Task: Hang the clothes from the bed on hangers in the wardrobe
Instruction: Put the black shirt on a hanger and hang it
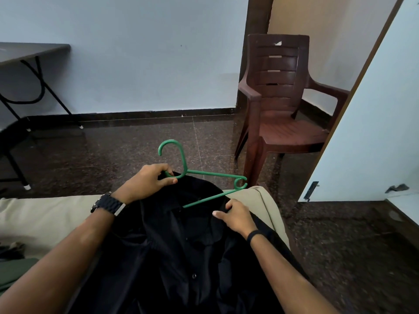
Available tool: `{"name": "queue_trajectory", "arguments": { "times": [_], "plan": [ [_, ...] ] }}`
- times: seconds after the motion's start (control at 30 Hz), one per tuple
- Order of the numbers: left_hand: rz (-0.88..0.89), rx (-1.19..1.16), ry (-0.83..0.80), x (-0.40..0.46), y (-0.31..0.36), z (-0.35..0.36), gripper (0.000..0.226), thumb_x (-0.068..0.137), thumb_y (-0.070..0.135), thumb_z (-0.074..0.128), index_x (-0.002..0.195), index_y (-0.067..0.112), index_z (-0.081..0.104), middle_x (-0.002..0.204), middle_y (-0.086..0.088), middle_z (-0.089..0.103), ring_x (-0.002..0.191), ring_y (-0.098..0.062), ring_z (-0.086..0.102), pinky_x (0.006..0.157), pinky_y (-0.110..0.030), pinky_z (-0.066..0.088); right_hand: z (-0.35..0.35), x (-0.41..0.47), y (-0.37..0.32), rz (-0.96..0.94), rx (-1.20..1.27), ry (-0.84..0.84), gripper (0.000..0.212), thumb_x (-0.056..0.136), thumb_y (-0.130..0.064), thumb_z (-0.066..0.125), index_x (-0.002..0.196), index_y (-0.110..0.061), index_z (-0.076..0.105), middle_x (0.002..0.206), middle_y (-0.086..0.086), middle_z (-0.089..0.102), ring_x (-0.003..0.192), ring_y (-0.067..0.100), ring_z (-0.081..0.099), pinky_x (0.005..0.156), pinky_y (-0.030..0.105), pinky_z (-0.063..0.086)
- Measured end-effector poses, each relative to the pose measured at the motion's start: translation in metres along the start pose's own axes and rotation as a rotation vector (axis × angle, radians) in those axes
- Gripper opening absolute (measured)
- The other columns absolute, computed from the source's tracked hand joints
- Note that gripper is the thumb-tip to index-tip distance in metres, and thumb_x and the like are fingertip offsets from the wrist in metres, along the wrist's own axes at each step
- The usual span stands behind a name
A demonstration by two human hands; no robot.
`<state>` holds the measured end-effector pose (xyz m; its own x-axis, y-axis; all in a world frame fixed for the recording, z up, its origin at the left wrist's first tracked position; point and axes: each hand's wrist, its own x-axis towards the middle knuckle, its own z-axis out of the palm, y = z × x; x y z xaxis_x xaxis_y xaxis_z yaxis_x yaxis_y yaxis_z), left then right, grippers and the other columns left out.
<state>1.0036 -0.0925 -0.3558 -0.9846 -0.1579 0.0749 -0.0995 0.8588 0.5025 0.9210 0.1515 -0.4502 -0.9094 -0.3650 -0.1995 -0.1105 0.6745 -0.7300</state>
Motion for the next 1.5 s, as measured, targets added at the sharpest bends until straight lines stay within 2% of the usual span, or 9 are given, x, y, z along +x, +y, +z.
{"name": "queue_trajectory", "arguments": {
  "times": [0.17,0.3,0.67,0.87,1.0,1.13,1.33,1.43,1.5],
  "plan": [
    [0.047,-0.039,0.038,-0.007,-0.002,-0.009,0.011,0.089,0.031,0.066,0.079,0.025,0.064,0.074,0.011,0.061,0.071,0.005,0.056,0.063,-0.008,0.039,-0.017,0.015,0.000,0.089,0.237,0.132,0.034,0.080,-0.009,0.070,0.057,-0.019,0.048,0.065,0.003,0.054,0.075,0.022,0.055,0.068,0.032,0.041],
    [0.043,0.027,-0.026,-0.012,-0.008,-0.020,0.011,0.090,0.031,0.065,0.079,0.028,0.063,0.077,0.005,0.063,0.069,-0.007,0.057,0.064,-0.016,0.040,-0.055,0.025,0.006,0.144,0.524,0.170,0.014,0.079,-0.004,0.074,0.072,-0.014,0.066,0.087,0.013,0.068,0.085,0.024,0.062,0.080,0.038,0.051],
    [-0.070,0.093,0.111,-0.001,0.018,-0.008,0.021,0.084,0.033,0.071,0.073,0.017,0.062,0.074,0.000,0.061,0.070,-0.011,0.056,0.057,-0.021,0.041,-0.096,0.007,-0.045,-0.161,0.032,0.353,0.013,0.081,-0.018,0.071,0.070,-0.018,0.064,0.072,-0.001,0.065,0.081,0.016,0.064,0.073,0.021,0.044],
    [-0.064,-0.036,0.358,0.006,0.059,0.004,0.024,0.085,0.034,0.070,0.073,0.017,0.057,0.077,0.004,0.058,0.075,-0.013,0.055,0.065,-0.031,0.041,-0.064,-0.021,-0.082,-0.214,0.161,0.278,0.007,0.077,-0.017,0.068,0.073,-0.015,0.062,0.070,-0.002,0.063,0.075,0.011,0.064,0.065,0.019,0.041],
    [-0.025,-0.016,0.460,0.008,0.079,0.000,0.024,0.084,0.038,0.069,0.074,0.023,0.053,0.077,0.009,0.053,0.076,-0.014,0.053,0.065,-0.032,0.040,-0.053,-0.037,-0.094,-0.285,0.319,0.291,0.011,0.080,-0.009,0.065,0.079,-0.013,0.055,0.070,0.004,0.059,0.046,-0.007,0.053,0.041,0.004,0.033],
    [0.018,-0.022,0.504,0.010,0.092,-0.004,0.022,0.084,0.040,0.068,0.080,0.021,0.058,0.091,0.009,0.057,0.083,-0.013,0.055,0.071,-0.035,0.045,-0.053,-0.049,-0.102,-0.426,0.252,0.269,0.017,0.084,-0.011,0.063,0.081,-0.020,0.049,0.061,-0.004,0.053,0.049,-0.001,0.047,0.051,0.007,0.036],
    [0.127,-0.128,0.483,0.008,0.096,-0.025,0.019,0.081,0.031,0.073,0.083,0.013,0.068,0.092,0.001,0.068,0.088,-0.017,0.061,0.082,-0.043,0.050,-0.101,-0.053,-0.113,-0.469,0.004,-0.181,0.012,0.092,-0.018,0.062,0.103,-0.015,0.059,0.080,0.002,0.065,0.066,0.011,0.064,0.059,0.024,0.054],
    [0.186,-0.173,0.509,0.008,0.100,-0.043,0.020,0.078,0.030,0.076,0.080,0.010,0.069,0.082,-0.002,0.067,0.081,-0.020,0.061,0.077,-0.037,0.048,-0.143,-0.051,-0.124,-0.596,0.072,0.095,0.008,0.090,-0.011,0.062,0.090,-0.013,0.069,0.076,0.001,0.067,0.073,0.018,0.067,0.070,0.030,0.057],
    [0.249,-0.185,0.524,0.009,0.105,-0.058,0.019,0.077,0.027,0.077,0.079,0.010,0.070,0.082,-0.001,0.065,0.081,-0.018,0.059,0.075,-0.026,0.044,-0.175,-0.048,-0.132,-0.628,0.011,0.406,0.006,0.088,-0.015,0.065,0.090,-0.018,0.070,0.085,-0.003,0.068,0.077,0.013,0.063,0.072,0.017,0.050]
  ]
}}
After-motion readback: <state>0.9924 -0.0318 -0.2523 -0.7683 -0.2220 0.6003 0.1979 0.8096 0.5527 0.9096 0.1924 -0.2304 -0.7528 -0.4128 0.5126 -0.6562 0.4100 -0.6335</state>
